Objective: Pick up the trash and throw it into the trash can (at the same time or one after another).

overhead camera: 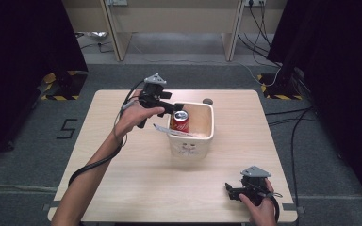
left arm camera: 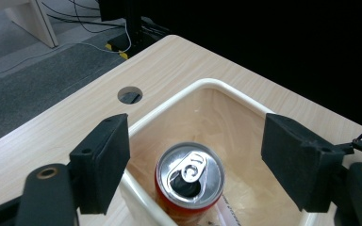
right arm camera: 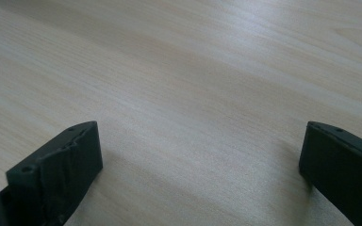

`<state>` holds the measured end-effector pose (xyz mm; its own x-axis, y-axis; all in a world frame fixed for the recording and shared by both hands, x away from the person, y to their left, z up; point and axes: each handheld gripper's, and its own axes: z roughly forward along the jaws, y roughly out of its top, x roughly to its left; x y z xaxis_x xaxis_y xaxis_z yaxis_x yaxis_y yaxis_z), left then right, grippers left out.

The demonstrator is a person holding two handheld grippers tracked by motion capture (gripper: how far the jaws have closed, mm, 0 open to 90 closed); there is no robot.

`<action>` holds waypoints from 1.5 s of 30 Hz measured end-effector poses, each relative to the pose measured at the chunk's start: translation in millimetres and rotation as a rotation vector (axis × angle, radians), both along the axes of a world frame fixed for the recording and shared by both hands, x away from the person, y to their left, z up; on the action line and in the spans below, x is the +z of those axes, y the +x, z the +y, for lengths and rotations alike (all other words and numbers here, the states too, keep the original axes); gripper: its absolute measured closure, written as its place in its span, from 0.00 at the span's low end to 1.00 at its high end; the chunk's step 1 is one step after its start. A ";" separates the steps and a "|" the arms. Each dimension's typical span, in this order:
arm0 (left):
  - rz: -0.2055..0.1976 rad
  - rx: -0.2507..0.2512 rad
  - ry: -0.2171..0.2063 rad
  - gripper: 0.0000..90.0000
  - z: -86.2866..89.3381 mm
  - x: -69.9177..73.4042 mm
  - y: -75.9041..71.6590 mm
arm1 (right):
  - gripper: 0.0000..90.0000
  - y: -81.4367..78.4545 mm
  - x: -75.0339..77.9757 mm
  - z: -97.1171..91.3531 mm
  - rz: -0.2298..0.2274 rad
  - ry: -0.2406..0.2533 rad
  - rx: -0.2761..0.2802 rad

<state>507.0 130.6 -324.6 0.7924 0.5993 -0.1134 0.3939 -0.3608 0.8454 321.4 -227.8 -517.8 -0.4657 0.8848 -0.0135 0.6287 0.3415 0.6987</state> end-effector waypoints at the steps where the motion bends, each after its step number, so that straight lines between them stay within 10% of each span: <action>1: -0.001 0.003 -0.003 0.27 2.0 0.2 -0.4 | 0.00 0.0 0.0 0.0 0.000 0.000 0.000; 45: -0.018 0.116 -0.034 0.27 79.2 -26.2 -30.1 | 0.00 -0.1 0.0 0.2 0.002 0.002 -0.001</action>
<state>476.9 209.9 -350.7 0.7200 0.6831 -0.1220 0.4164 -0.2846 0.8635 321.2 -227.6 -517.8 -0.4644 0.8855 -0.0107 0.6306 0.3391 0.6981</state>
